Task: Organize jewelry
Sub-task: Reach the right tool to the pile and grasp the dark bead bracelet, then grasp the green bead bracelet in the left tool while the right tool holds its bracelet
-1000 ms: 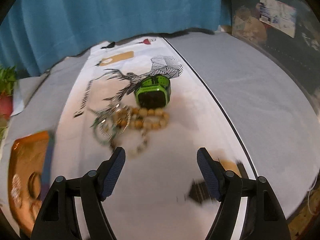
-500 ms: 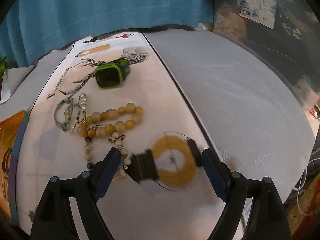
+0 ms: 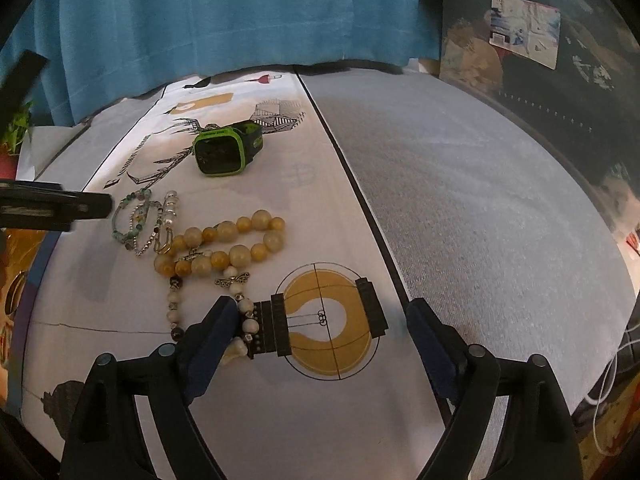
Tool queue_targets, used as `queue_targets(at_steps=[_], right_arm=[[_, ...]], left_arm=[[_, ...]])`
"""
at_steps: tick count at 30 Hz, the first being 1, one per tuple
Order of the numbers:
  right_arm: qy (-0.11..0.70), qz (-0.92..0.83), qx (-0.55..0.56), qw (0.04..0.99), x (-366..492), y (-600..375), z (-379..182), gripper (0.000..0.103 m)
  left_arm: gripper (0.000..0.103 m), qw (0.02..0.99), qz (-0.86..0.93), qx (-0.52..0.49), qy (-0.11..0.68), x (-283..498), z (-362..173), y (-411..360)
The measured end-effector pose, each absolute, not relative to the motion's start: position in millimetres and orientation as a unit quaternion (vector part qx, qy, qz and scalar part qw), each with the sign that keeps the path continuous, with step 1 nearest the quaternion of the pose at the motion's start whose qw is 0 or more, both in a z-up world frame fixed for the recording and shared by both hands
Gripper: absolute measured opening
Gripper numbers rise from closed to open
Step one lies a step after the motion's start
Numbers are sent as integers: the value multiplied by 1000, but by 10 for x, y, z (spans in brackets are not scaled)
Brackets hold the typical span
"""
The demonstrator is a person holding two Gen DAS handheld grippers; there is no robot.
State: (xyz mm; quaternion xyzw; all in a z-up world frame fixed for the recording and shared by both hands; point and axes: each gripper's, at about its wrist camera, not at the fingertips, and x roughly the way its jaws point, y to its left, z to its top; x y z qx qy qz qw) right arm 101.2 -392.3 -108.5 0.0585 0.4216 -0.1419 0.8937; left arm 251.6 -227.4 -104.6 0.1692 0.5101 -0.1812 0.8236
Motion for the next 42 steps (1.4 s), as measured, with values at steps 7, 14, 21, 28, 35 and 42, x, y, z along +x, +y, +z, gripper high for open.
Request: queue_targets(at_steps=[7, 14, 21, 28, 35, 42], right_arm=[[412, -92, 26, 906, 1014, -3721, -1026, 13], [373, -103, 92, 918, 911, -3918, -732, 8], [329, -114, 96, 933, 777, -3914, -239, 8], [305, -103, 88, 943, 607, -3808, 204, 8], [328, -112, 92, 933, 496, -3813, 71, 8], [352, -117, 93, 924, 564, -3907, -177, 8]], left_arm=[[9, 810, -251, 153, 508, 2452, -1049, -2401], [1, 801, -300, 138, 499, 2214, -783, -2388], [0, 830, -316, 95, 449, 1972, -48, -2081], [0, 828, -334, 83, 443, 1748, 172, -1892], [30, 807, -311, 93, 492, 1798, -309, -1947], [31, 785, -274, 73, 551, 2139, -817, -2035]])
